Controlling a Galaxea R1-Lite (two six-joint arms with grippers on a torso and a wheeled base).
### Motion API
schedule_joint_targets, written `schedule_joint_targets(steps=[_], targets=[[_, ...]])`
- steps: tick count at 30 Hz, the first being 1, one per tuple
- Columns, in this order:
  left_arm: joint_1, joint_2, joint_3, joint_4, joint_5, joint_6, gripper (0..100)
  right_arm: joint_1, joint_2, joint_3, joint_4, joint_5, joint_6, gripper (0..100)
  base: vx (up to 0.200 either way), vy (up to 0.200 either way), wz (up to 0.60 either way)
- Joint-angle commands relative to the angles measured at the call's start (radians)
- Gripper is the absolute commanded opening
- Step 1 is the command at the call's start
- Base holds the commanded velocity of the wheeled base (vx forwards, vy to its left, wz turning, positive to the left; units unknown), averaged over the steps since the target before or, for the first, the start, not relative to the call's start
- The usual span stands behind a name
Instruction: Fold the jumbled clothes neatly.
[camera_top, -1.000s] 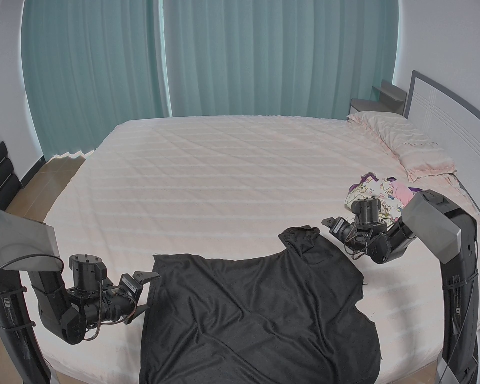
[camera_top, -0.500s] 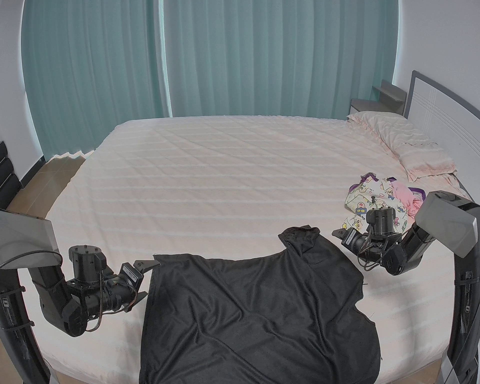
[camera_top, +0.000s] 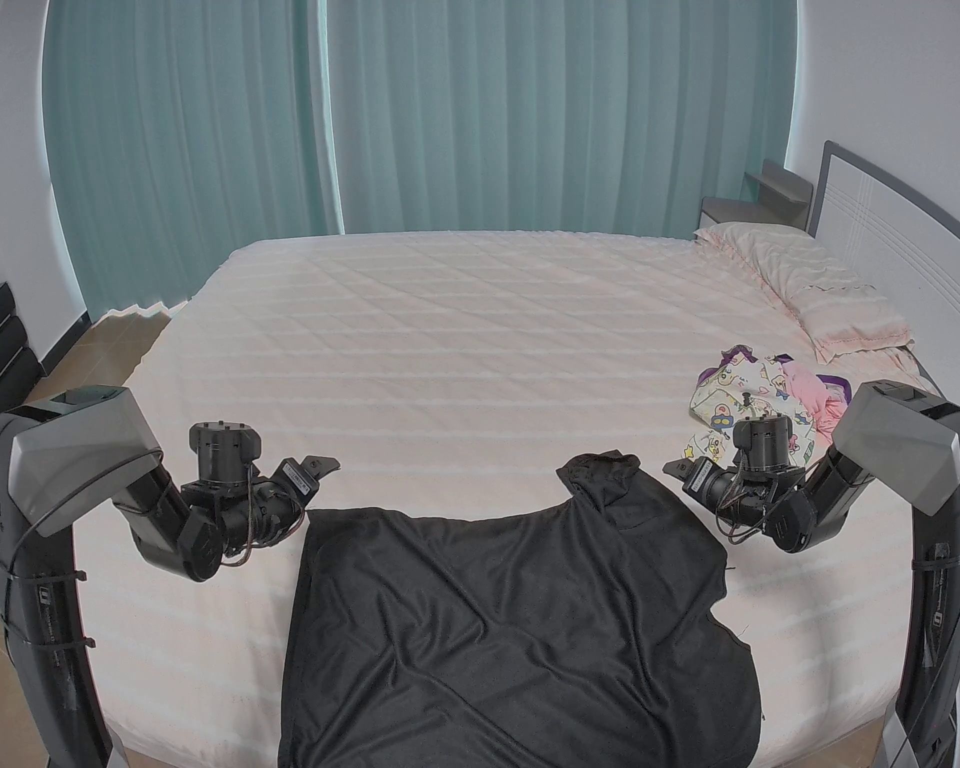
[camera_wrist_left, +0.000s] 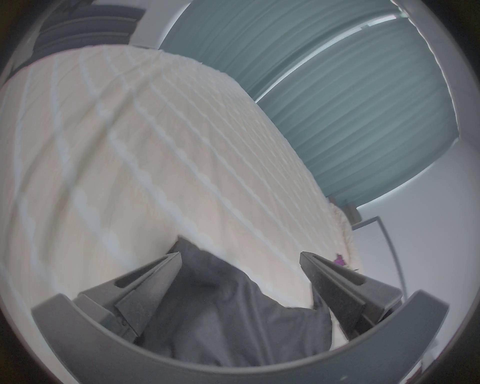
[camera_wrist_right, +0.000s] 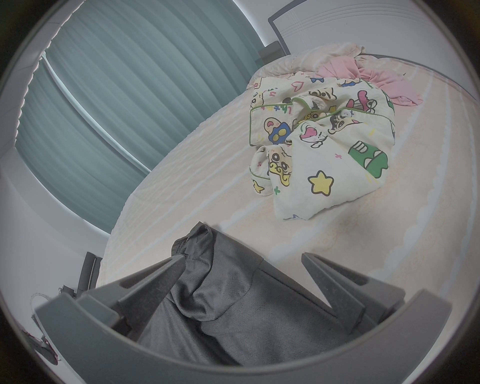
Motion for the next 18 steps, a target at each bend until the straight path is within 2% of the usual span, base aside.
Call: schedule_joint_targets(steps=[1,5,18], targets=[[0.017,0.181,-0.178,0.092,0.07,0.13,100,-0.002,0.001,-0.001,-0.002,0.001,-0.001,100,0.0,0.0,0.0],[0.016,0.23,-0.215,0.091,0.09,0.186,100,0.005,0.007,-0.016,0.0,0.005,-0.002,100,0.0,0.0,0.0],[0.004,0.245,-0.244,0.097,0.09,0.21,100,0.008,0.025,-0.028,0.001,0.005,-0.01,100,0.0,0.0,0.0]])
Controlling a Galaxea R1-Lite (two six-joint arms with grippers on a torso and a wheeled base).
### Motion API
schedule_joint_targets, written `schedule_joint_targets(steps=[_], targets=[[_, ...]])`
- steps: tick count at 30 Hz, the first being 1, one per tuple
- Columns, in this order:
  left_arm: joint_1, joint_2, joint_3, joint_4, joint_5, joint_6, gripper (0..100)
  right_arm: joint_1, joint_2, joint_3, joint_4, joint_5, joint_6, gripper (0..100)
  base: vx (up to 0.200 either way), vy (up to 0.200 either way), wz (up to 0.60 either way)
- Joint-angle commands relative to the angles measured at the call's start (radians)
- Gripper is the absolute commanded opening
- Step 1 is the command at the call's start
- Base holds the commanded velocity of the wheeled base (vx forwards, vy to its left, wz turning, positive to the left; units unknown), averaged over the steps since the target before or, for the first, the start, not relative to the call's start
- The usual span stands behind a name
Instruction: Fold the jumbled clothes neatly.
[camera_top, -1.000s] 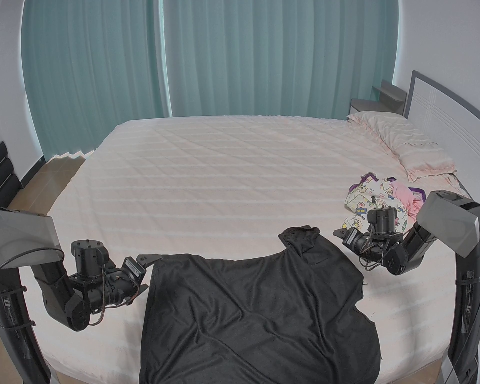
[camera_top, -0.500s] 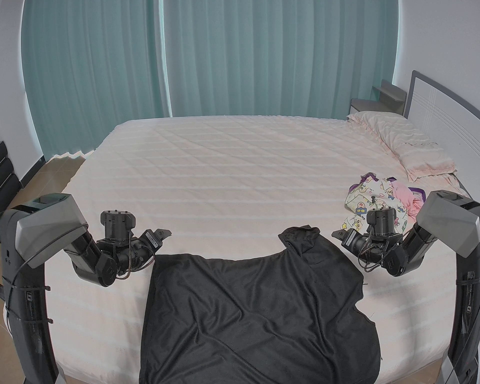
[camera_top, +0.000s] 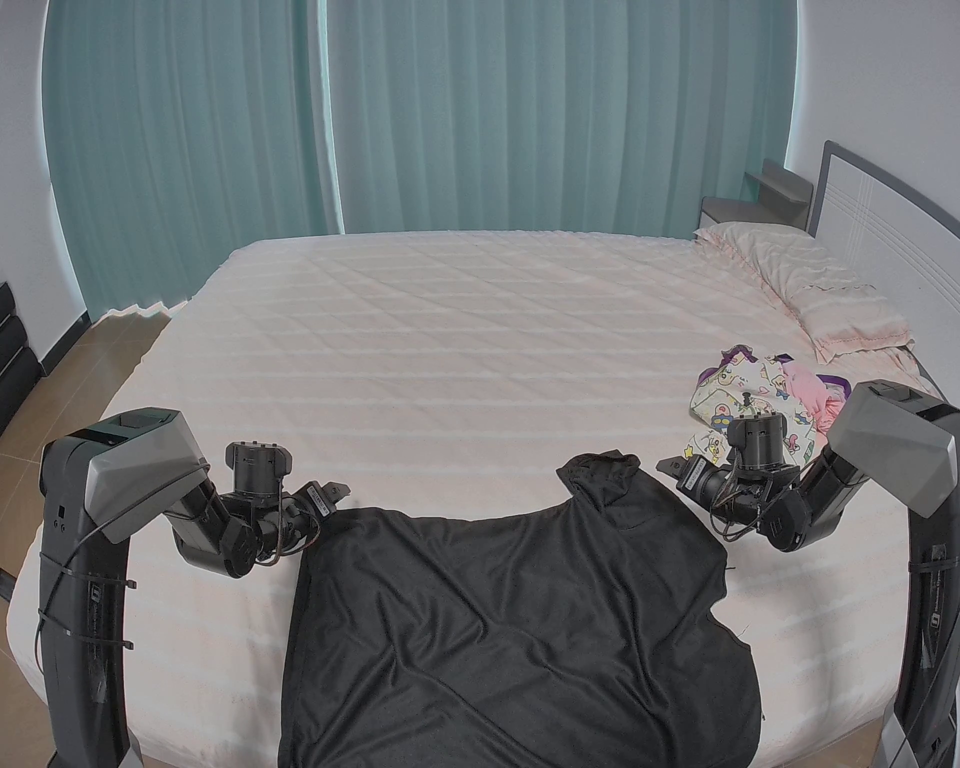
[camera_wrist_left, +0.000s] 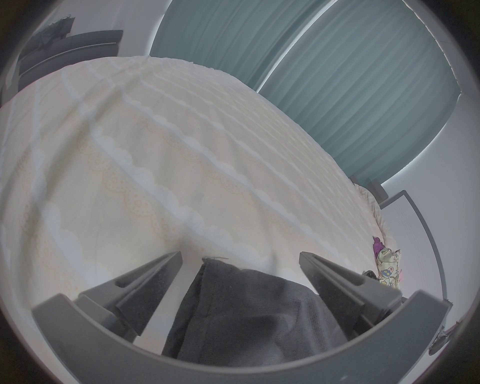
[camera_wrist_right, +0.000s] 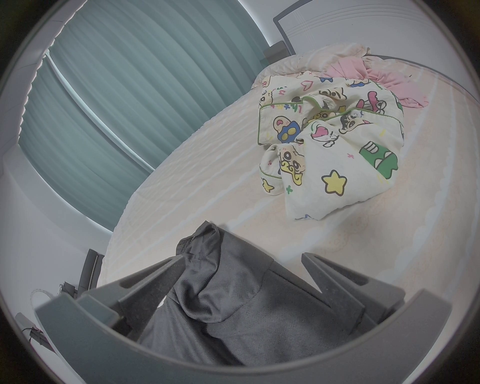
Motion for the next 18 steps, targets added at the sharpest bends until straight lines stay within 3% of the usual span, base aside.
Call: schedule_joint_targets(steps=[1,13,18], targets=[[-0.006,0.013,-0.012,0.001,0.001,-0.001,0,-0.008,0.02,-0.005,0.001,0.0,-0.004,100,0.0,0.0,0.0],[0.008,-0.027,-0.003,0.002,0.082,0.016,0,-0.052,0.108,-0.044,-0.004,0.029,-0.117,100,0.0,0.0,0.0],[0.022,-0.069,0.002,0.004,0.108,0.019,0,-0.044,0.132,-0.121,0.007,0.112,-0.119,100,0.0,0.0,0.0]])
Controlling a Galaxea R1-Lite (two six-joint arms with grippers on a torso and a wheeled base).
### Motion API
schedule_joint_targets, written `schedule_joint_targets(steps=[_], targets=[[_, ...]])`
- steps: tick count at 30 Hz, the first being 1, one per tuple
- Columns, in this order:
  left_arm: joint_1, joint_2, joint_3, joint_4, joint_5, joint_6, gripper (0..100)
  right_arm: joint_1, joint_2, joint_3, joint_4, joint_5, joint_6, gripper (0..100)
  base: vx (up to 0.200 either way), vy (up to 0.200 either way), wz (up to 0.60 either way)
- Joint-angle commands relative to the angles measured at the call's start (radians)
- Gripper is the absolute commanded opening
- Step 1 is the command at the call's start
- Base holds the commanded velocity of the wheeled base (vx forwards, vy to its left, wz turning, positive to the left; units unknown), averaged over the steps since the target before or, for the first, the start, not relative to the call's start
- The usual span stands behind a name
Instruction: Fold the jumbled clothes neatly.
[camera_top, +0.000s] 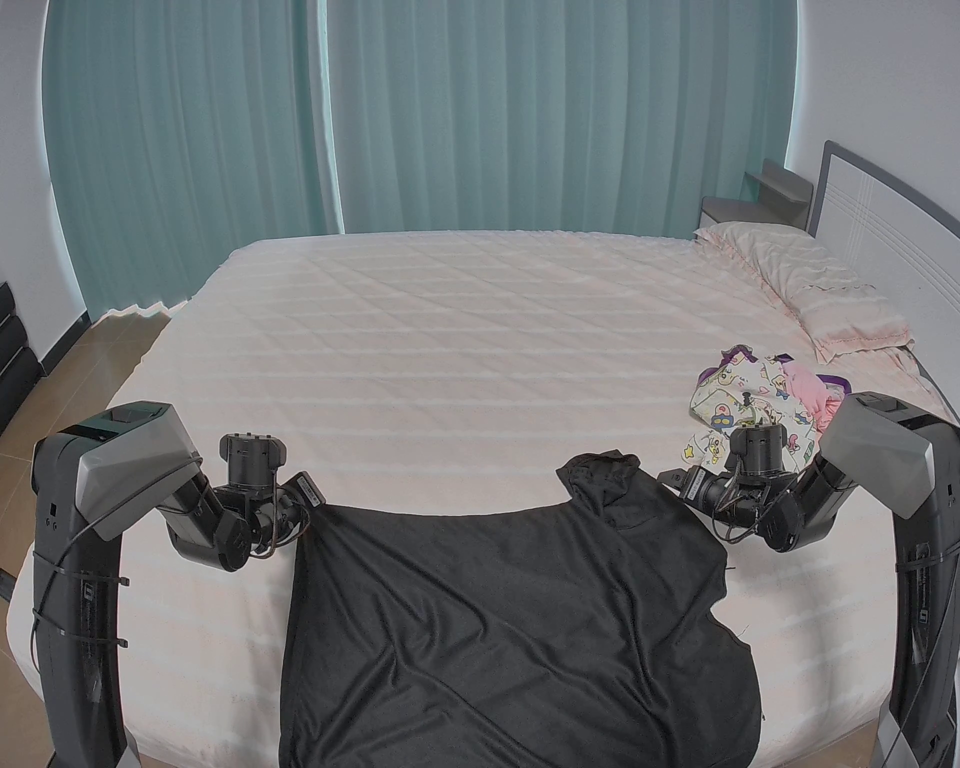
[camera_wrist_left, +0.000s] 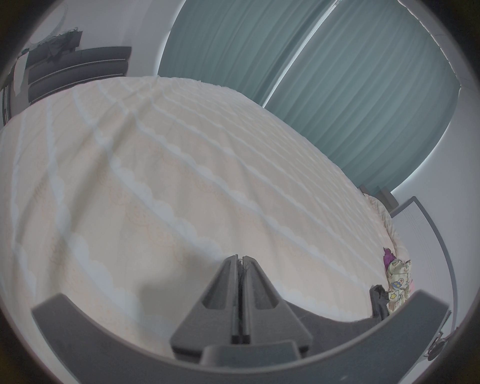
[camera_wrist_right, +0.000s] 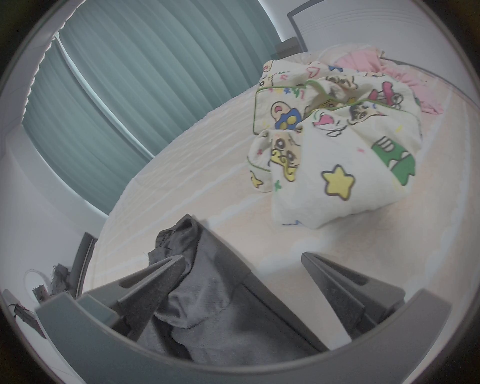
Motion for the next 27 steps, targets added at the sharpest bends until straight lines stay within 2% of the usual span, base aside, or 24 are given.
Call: schedule_joint_targets(steps=[1,6,11,12,17,20,22,27], targets=[[0.015,-0.053,0.007,0.002,0.005,0.001,0,0.007,0.045,-0.06,0.007,0.054,-0.001,100,0.0,0.0,0.0],[0.019,-0.076,0.017,0.003,0.006,0.003,0,0.011,0.091,-0.138,0.012,0.066,-0.015,100,0.0,0.0,0.0],[0.019,-0.081,0.024,0.003,0.009,0.004,0,0.011,0.146,-0.225,0.081,0.092,-0.016,100,0.0,0.0,0.0],[0.019,-0.081,0.024,0.003,0.009,0.004,0,0.011,0.148,-0.23,0.076,0.098,-0.013,0,0.0,0.0,0.0],[0.019,-0.081,0.023,0.003,0.009,0.004,0,0.007,0.143,-0.229,0.075,0.098,-0.009,0,0.0,0.0,0.0],[0.021,-0.085,0.017,0.002,0.031,0.027,0,-0.008,0.125,-0.247,0.046,0.087,-0.003,0,0.0,0.0,0.0],[0.036,-0.084,0.012,-0.005,0.072,0.047,0,-0.04,0.114,-0.267,0.006,0.083,-0.001,0,0.0,0.0,0.0],[0.055,-0.104,0.009,0.0,0.075,0.05,0,-0.058,0.051,-0.256,0.0,0.078,0.028,0,0.0,0.0,0.0]])
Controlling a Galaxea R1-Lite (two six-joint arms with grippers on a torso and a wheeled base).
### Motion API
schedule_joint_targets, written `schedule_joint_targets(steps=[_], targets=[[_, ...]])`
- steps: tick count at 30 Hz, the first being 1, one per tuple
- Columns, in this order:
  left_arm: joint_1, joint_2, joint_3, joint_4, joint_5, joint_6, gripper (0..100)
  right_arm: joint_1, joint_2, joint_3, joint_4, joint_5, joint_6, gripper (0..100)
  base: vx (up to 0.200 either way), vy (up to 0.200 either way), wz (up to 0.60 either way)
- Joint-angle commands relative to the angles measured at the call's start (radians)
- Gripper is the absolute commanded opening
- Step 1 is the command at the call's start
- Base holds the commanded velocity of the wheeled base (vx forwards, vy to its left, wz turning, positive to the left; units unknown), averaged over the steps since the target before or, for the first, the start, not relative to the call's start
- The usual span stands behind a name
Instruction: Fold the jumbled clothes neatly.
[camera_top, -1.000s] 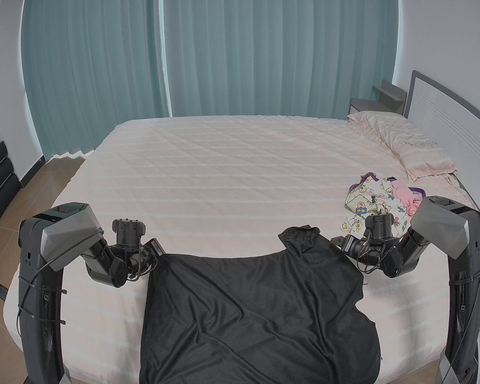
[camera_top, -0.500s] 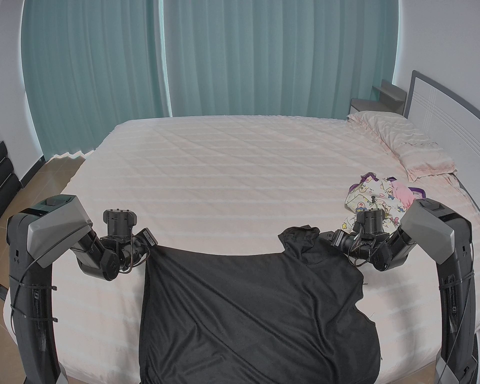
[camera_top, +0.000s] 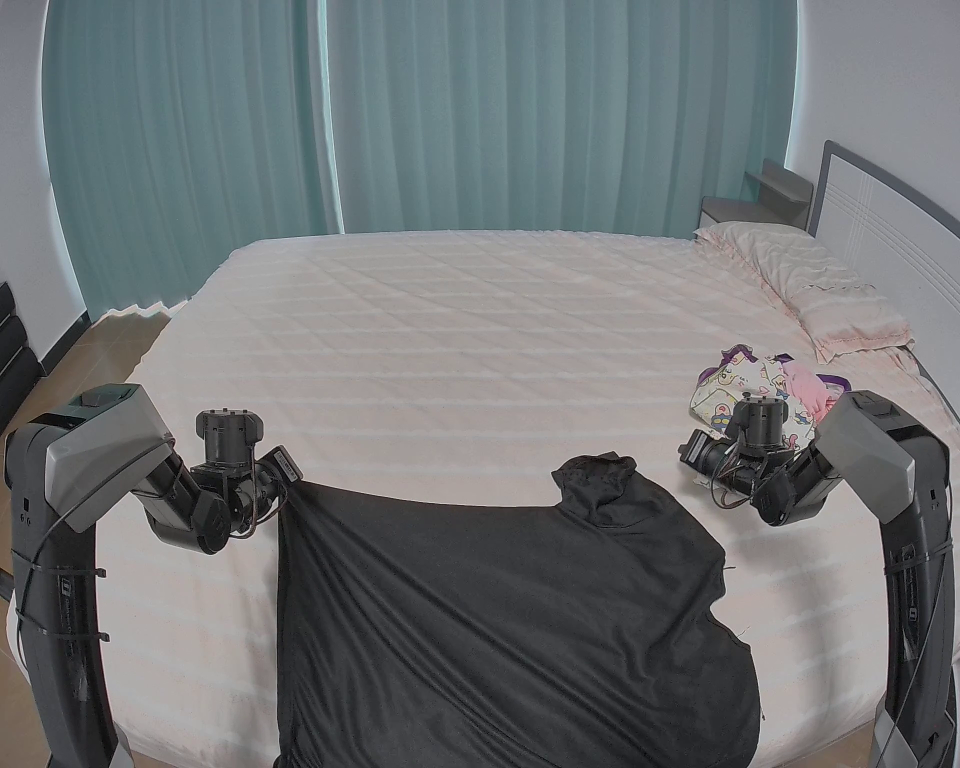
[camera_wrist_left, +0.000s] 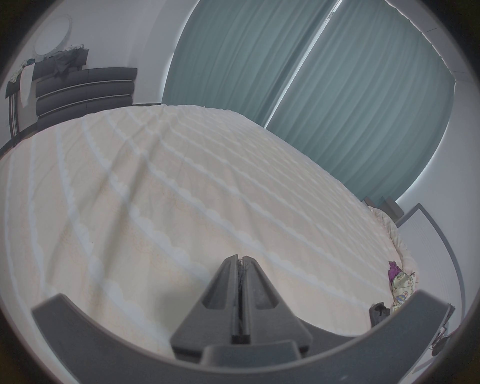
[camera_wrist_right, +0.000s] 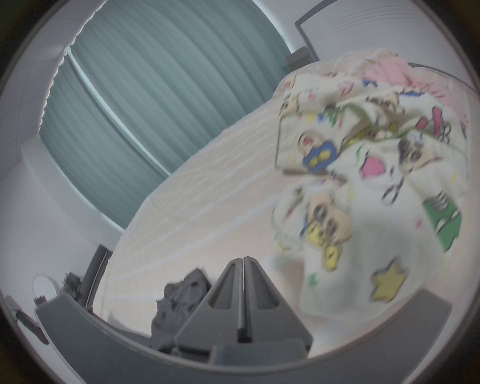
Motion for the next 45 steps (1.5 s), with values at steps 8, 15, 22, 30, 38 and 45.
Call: schedule_joint_targets(steps=[8,15,22,30,38,45], targets=[[0.014,-0.022,0.006,0.002,0.003,0.006,0,0.0,-0.063,0.099,0.01,0.07,-0.024,100,0.0,0.0,0.0],[0.01,-0.016,0.025,-0.001,0.005,0.004,0,0.059,-0.014,0.12,0.015,0.091,-0.122,100,0.0,0.0,0.0],[0.01,-0.016,0.054,-0.007,0.006,-0.002,0,0.1,0.033,0.074,0.016,0.09,-0.12,0,0.0,0.0,0.0],[0.01,-0.027,0.051,-0.01,0.037,0.006,0,0.066,0.001,0.019,0.005,0.035,-0.086,0,0.0,0.0,0.0],[0.008,-0.033,0.008,-0.007,0.069,0.004,0,0.037,-0.05,-0.071,0.018,-0.034,-0.034,0,0.0,0.0,0.0],[0.007,-0.033,0.017,-0.005,0.069,0.004,0,0.04,-0.06,0.078,0.036,0.075,-0.07,100,0.0,0.0,0.0]])
